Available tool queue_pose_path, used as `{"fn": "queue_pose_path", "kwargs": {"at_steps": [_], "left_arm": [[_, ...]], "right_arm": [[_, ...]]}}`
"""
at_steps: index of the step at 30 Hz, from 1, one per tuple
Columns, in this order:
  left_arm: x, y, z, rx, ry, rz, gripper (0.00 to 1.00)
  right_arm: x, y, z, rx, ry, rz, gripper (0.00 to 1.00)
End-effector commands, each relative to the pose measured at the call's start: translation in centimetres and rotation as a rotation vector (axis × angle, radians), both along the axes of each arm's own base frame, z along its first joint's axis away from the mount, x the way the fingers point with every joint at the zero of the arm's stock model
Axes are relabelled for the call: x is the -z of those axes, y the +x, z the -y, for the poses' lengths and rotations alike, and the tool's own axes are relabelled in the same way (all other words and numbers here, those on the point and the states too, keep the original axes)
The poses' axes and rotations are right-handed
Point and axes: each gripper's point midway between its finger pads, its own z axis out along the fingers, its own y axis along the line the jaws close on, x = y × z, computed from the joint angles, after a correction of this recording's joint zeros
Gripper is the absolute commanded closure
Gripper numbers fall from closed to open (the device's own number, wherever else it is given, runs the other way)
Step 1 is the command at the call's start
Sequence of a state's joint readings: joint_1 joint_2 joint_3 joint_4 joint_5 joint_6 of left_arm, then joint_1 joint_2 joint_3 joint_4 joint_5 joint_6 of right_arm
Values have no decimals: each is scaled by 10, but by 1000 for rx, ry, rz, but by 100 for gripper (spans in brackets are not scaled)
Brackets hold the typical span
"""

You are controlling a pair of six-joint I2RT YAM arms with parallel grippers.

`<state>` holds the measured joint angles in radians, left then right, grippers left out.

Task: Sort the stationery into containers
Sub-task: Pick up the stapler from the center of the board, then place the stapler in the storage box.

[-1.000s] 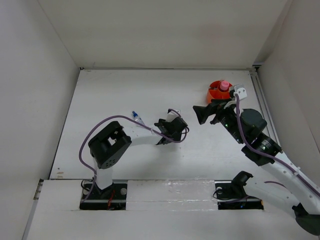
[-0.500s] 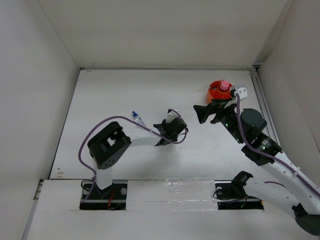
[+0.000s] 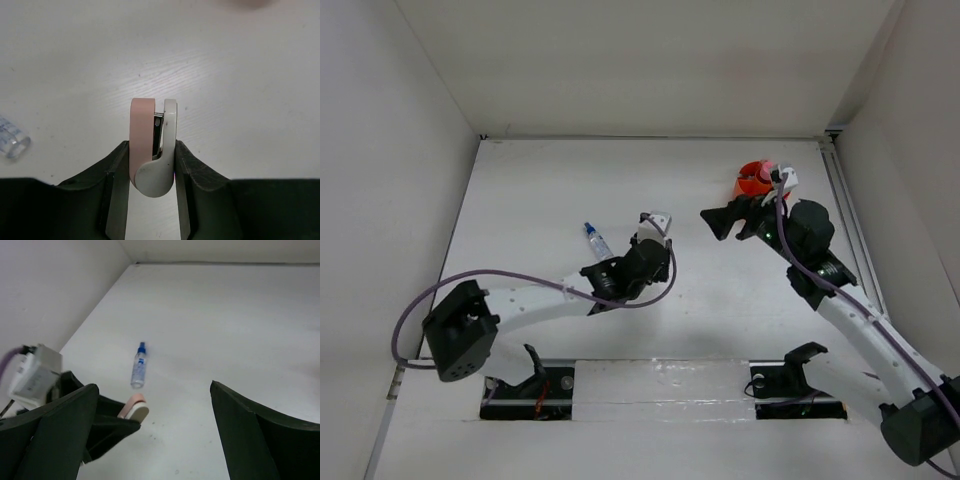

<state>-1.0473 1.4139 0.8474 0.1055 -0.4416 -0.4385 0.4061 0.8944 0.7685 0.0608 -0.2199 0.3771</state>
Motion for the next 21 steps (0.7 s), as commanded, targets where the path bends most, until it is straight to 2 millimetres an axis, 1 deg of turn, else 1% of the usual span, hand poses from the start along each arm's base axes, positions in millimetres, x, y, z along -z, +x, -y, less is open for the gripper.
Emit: {"fn": "queue_pose_path", "kwargs": {"at_steps": [1, 2, 3, 4, 5, 6, 7, 8, 9, 11, 12, 13, 14, 15, 16, 17, 18, 20, 21], "left_arm": [[-50, 4, -8, 12, -114, 151, 100], [-62, 5, -8, 20, -142, 190, 100], [-71, 4, -10, 24, -165, 217, 100], [-78, 3, -13, 27, -181, 240, 100], [-87, 1, -18, 30, -204, 268, 100], [-98, -4, -13, 74, -231, 300, 100], [-108, -5, -12, 86, -249, 322, 100], [-110, -7, -13, 97, -256, 334, 100], [-123, -9, -14, 109, -285, 361, 100], [-129, -15, -10, 151, -282, 387, 100], [-132, -18, -7, 165, -285, 397, 100], [-132, -20, -6, 178, -277, 402, 100], [-134, -21, -6, 171, -273, 416, 100], [-135, -28, -4, 191, -263, 433, 100], [-140, -31, -2, 191, -273, 453, 100], [-141, -32, -5, 167, -265, 468, 100], [-139, -35, -5, 167, -257, 476, 100], [-141, -40, -2, 180, -258, 485, 100], [-141, -40, -2, 180, -258, 485, 100]], "right_arm": [[-25, -19, -34, -224, 117, 91, 1], [-24, -24, -42, -261, 135, 94, 1], [-27, -28, -44, -283, 167, 95, 1], [-35, -32, -52, -311, 197, 130, 1], [-36, -36, -56, -327, 214, 134, 1], [-30, -36, -61, -340, 227, 109, 1], [-33, -39, -66, -358, 234, 124, 1], [-30, -42, -74, -365, 237, 111, 1], [-29, -40, -80, -367, 236, 101, 1], [-30, -43, -90, -384, 242, 99, 2], [-35, -42, -93, -386, 254, 103, 2], [-30, -38, -95, -376, 259, 75, 2], [-33, -41, -98, -381, 262, 76, 4], [-34, -39, -103, -371, 270, 60, 4], [-25, -34, -103, -352, 259, 34, 4], [-27, -34, -105, -346, 259, 28, 5], [-27, -34, -106, -329, 263, 28, 5], [-24, -33, -109, -325, 266, 11, 5], [-24, -32, -111, -327, 278, 9, 9]]}}
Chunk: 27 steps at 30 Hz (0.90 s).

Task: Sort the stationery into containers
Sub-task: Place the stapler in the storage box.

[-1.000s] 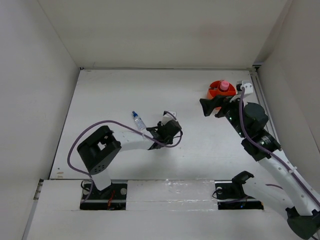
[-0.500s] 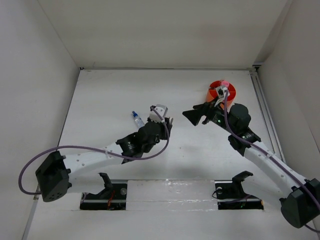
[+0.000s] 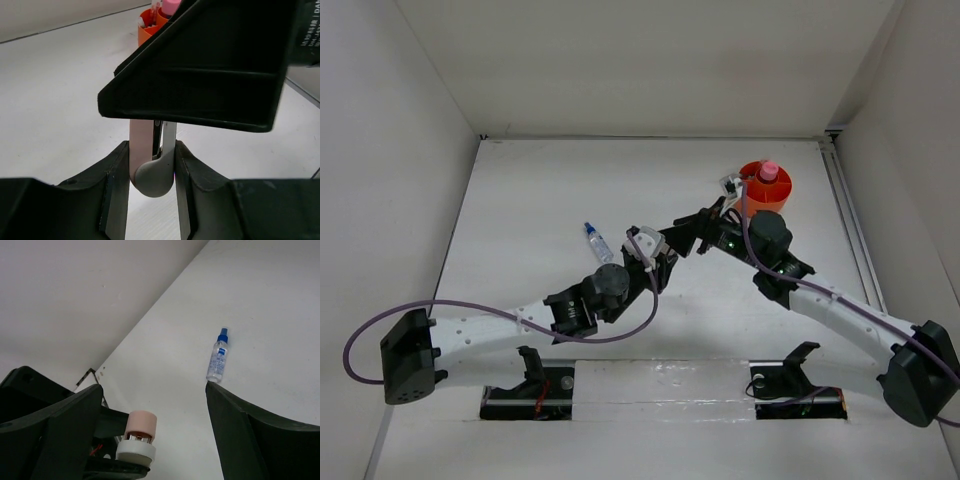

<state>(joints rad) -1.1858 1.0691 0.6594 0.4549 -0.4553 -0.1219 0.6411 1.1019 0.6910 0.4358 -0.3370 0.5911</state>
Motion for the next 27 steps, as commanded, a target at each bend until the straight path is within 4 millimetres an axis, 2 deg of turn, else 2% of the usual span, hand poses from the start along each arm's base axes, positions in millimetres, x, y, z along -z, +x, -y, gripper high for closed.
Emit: {"fn": "queue_pose_path", "kwargs": {"at_steps": [1, 4, 7, 14, 17, 18, 19, 25, 26, 27], "left_arm": [[-26, 4, -5, -42, -63, 74, 100], [-30, 9, -10, -80, -81, 81, 100], [-32, 15, -19, -142, -81, 89, 100], [-36, 18, -22, -164, -90, 110, 100], [-40, 18, -22, -164, -91, 118, 100], [-40, 18, -22, -164, -91, 118, 100], [-40, 18, -22, -164, -91, 118, 100], [-39, 15, -20, -141, -92, 119, 100], [-44, 13, -19, -127, -110, 125, 100], [-39, 13, -20, -126, -100, 121, 100]], "right_arm": [[-41, 3, -6, 21, 94, 68, 11], [-36, 1, -7, 24, 95, 52, 17], [-23, 2, -8, 40, 66, 0, 18], [-28, -4, -13, 20, 72, 6, 21], [-22, -8, -20, -14, 69, -10, 40], [-23, -8, -20, -15, 74, -18, 56], [-23, -8, -20, -15, 74, -18, 59], [-32, -9, -21, -24, 87, 12, 59], [-32, -10, -24, -41, 91, 19, 60], [-25, -9, -28, -55, 87, 16, 67]]}}
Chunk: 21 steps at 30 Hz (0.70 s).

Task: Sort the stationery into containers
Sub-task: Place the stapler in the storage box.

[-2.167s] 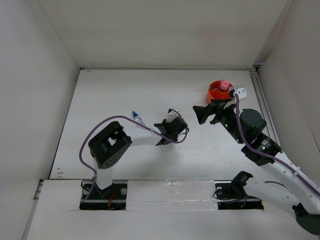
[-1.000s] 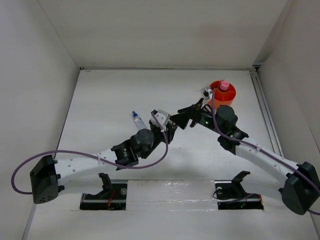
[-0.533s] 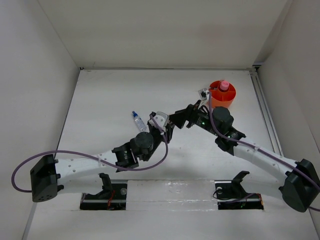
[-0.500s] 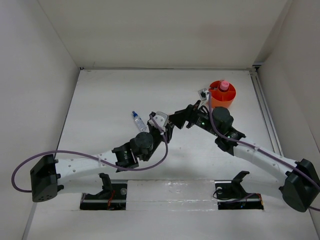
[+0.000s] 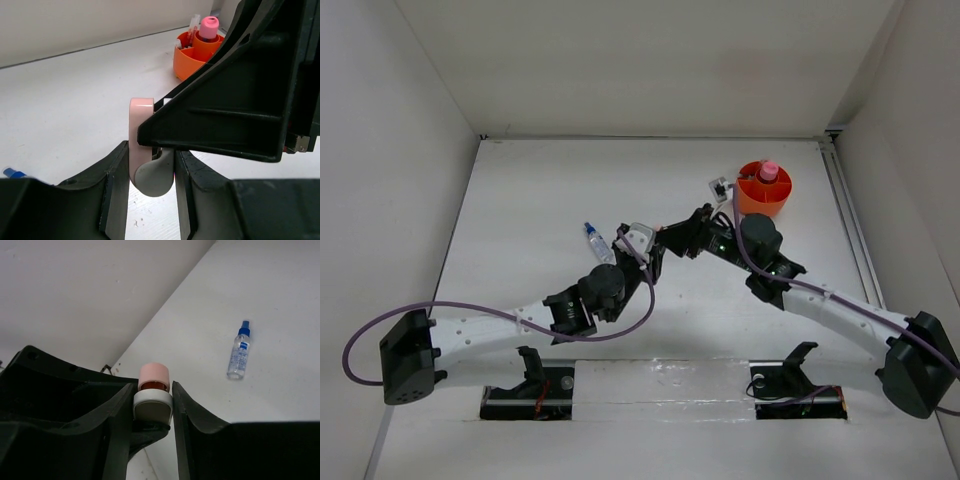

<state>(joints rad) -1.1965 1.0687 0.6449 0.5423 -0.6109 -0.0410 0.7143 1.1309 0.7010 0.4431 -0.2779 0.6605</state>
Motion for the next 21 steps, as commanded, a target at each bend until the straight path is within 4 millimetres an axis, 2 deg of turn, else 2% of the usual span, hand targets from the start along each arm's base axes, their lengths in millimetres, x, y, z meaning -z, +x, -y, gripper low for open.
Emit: {"fn": "queue_pose_path", "kwargs": {"at_steps": [1, 2, 3, 4, 7, 8, 9, 11, 12, 13, 14, 15, 18, 19, 20, 21], "left_arm": [[-30, -5, -1, 31, -107, 51, 100], [-30, -5, -1, 31, -107, 51, 100], [-30, -5, -1, 31, -107, 51, 100], [-30, -4, -2, 22, -108, 51, 80], [-29, -5, -4, 22, -102, 48, 40], [-27, -5, -4, 22, -101, 39, 4], [-25, -6, -4, 22, -102, 28, 0], [-17, -6, -4, 22, -77, 9, 0], [-13, -8, -3, 34, -70, -2, 0], [-13, -9, -4, 34, -80, -15, 0], [-5, -10, -5, 33, -58, -38, 0], [-1, -11, -5, 32, -54, -50, 0], [16, -15, -16, 19, -53, -102, 0], [25, -15, -22, -5, -52, -118, 0], [22, -14, -28, -34, -79, -127, 0], [35, -15, -35, -69, -85, -173, 0]], "right_arm": [[-27, -1, -12, -61, 63, 80, 91], [-25, 0, -14, -61, 62, 79, 100], [-22, 2, -17, -72, 56, 72, 100], [-22, 2, -17, -72, 56, 72, 100], [-25, 6, -18, -60, 62, 79, 100], [-25, 11, -15, -39, 63, 79, 100], [-29, 17, -11, -16, 68, 86, 100], [-34, 27, -5, 21, 63, 112, 100], [-31, 39, 5, 65, 54, 102, 100], [-42, 48, 11, 98, 56, 126, 100], [-44, 56, 18, 129, 39, 145, 100], [-39, 68, 28, 187, 12, 125, 100], [-43, 102, 62, 331, -42, 149, 100], [-33, 118, 84, 430, -81, 123, 100], [-34, 126, 95, 483, -97, 120, 100], [-33, 131, 107, 532, -120, 125, 100]]}}
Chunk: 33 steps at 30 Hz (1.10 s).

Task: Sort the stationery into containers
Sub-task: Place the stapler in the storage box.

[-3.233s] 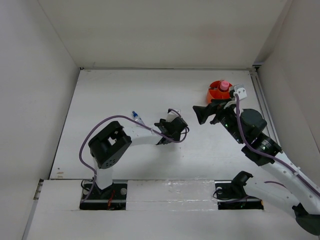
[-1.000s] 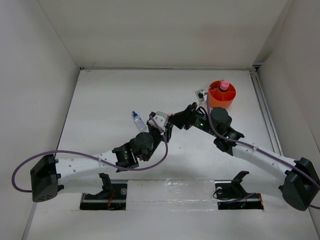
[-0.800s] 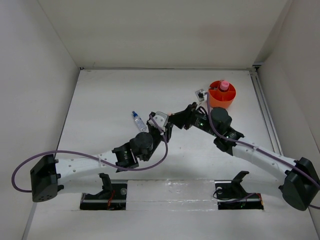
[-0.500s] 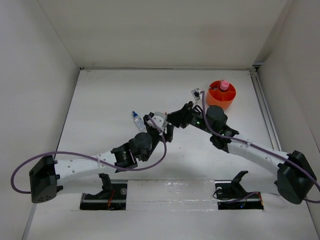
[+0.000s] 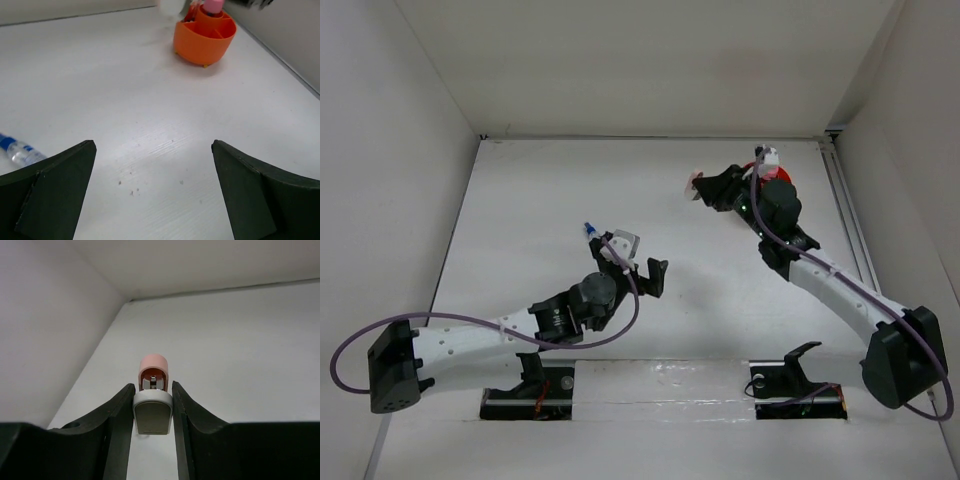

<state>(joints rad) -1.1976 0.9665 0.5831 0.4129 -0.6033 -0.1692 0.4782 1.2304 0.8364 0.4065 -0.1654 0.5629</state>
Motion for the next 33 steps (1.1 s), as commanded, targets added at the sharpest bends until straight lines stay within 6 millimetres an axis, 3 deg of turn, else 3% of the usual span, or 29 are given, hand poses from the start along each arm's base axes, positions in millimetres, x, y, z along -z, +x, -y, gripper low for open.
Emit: {"fn": "queue_pose_path", "kwargs": {"at_steps": [1, 3, 4, 5, 6, 7, 9, 12, 13, 19, 23, 25, 26, 30, 33], "left_arm": [[17, 3, -28, -146, -56, -87, 0], [27, 3, -42, -205, -43, -126, 0], [30, 4, -48, -248, -61, -143, 0], [32, 4, -53, -266, -66, -153, 0], [40, 3, -58, -282, -38, -170, 0], [39, 2, -57, -288, -55, -184, 0], [44, 0, -58, -283, -39, -200, 0], [43, -5, -43, -206, -21, -227, 0], [53, -6, -43, -215, 14, -248, 0], [67, -4, -38, -225, 74, -271, 0], [70, -4, -37, -229, 79, -278, 0], [69, -4, -35, -220, 70, -280, 0], [72, -5, -35, -220, 70, -280, 0], [68, -8, -34, -193, 52, -279, 0], [72, -10, -33, -174, 41, -285, 0]], "right_arm": [[-13, 32, 54, 269, -76, 38, 100], [-17, 41, 80, 378, -92, 28, 100], [-10, 43, 89, 427, -110, 2, 100], [-5, 47, 119, 574, -146, -30, 100], [-4, 48, 133, 652, -162, -46, 100], [5, 47, 161, 782, -189, -84, 100], [-2, 48, 184, 902, -204, -95, 100], [9, 46, 217, 1085, -285, -152, 100], [9, 47, 225, 1118, -294, -159, 100], [8, 51, 268, 1223, -317, -168, 100], [25, 68, 292, 1247, -365, -198, 100], [30, 77, 297, 1243, -361, -203, 100], [23, 82, 296, 1222, -338, -174, 100], [36, 100, 301, 1183, -320, -171, 100], [34, 113, 295, 1135, -302, -156, 100]]}}
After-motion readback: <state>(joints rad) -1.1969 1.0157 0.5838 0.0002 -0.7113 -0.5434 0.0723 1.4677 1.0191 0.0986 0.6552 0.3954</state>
